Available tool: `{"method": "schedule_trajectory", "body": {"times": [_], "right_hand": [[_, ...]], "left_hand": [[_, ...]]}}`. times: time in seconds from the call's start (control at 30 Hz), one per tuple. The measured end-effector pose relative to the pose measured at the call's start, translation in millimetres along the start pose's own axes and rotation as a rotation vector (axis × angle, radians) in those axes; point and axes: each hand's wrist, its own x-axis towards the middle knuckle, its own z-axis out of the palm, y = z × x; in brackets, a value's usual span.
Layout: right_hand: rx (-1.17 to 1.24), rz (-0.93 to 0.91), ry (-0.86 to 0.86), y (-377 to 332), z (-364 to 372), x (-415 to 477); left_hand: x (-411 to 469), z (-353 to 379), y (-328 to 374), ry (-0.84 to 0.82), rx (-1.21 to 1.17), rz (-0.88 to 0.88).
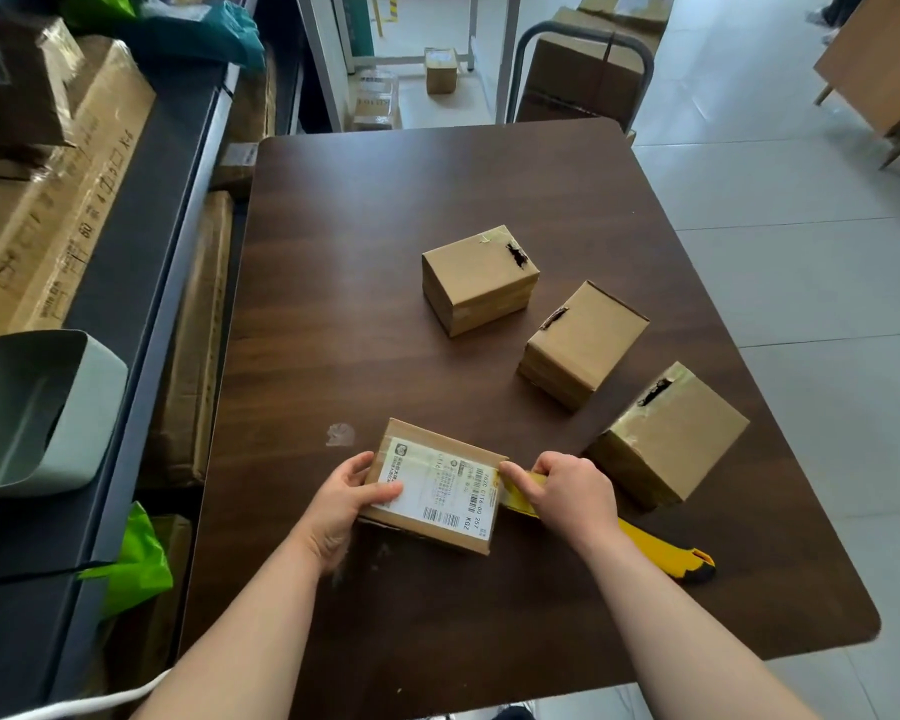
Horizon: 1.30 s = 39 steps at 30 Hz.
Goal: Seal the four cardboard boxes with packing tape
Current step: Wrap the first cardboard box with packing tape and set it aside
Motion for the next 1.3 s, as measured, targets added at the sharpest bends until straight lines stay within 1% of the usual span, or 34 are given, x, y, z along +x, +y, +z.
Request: {"method": "schedule_trajectory", "body": {"times": [0.2, 0.27, 0.33, 0.37, 0.47, 0.5, 0.53, 0.57, 0.63, 0.7, 0.8, 0.87, 0.93, 0.97, 1.07, 1.2, 1.3], "right_hand": [[-0.032, -0.024, -0.008, -2.5, 3.7, 1.9], [-0.039, -0.033, -0.008, -4.5, 5.9, 1.3], [-0.038, -0.031, -0.017, -8.0, 9.0, -0.7], [-0.034, -0.027, -0.019, -9.4, 10.5, -2.2], [0.001, -0.002, -0.032, -11.0, 12.5, -5.2], [0.016, 0.012, -0.041, -11.4, 12.8, -6.0], [0.026, 0.021, -0.047, -11.9, 12.4, -6.5], [0.028, 0.031, -0.053, -12.7, 12.0, -6.6], [0.045, 0.038, -0.061, -13.8, 11.1, -7.3], [0.098, 0.041, -0.085, -12.6, 8.9, -9.0], [0.212, 0.030, -0.092, -6.3, -0.5, -11.1], [0.367, 0.000, -0.024, -5.1, -13.9, -8.4], [0.546, -0.058, 0.043, -12.0, -31.9, -2.3], [0.582, -0.099, 0.047, -19.0, -41.0, 0.7], [0.526, -0.177, 0.005, -37.5, -58.9, 3.5], [0.375, -0.148, 0.032, -25.6, -63.6, 2.8], [0.354, -0.128, 0.026, -15.4, -55.8, 2.8]], "left_hand": [[4.9, -7.6, -3.4, -0.004, -0.014, -0.041], [2.9, -8.3, -3.4, 0.014, 0.066, -0.037], [-1.0, -6.0, 1.1, 0.083, 0.276, 0.021], [-3.8, -2.9, 5.3, 0.150, 0.420, 0.066], [-22.3, 20.8, 14.8, 0.455, 0.950, 0.297], [-28.8, 33.8, 13.3, 0.501, 1.135, 0.366], [-34.2, 47.8, 8.1, 0.488, 1.288, 0.389], [-39.4, 61.8, 0.1, 0.441, 1.398, 0.367], [-43.6, 82.8, -16.3, 0.353, 1.508, 0.259], [-38.6, 89.5, -24.4, 0.347, 1.529, 0.204], [-32.6, 82.9, -18.2, 0.347, 1.501, 0.229], [-28.5, 70.2, -6.2, 0.295, 1.448, 0.272], [-24.6, 55.5, 8.9, 0.201, 1.337, 0.304], [-22.6, 48.8, 15.3, 0.158, 1.263, 0.313], [-21.4, 37.6, 25.0, 0.090, 1.110, 0.334], [-16.1, 22.2, 26.4, 0.074, 0.948, 0.335], [-10.7, 14.1, 28.8, 0.045, 0.886, 0.300]]}}
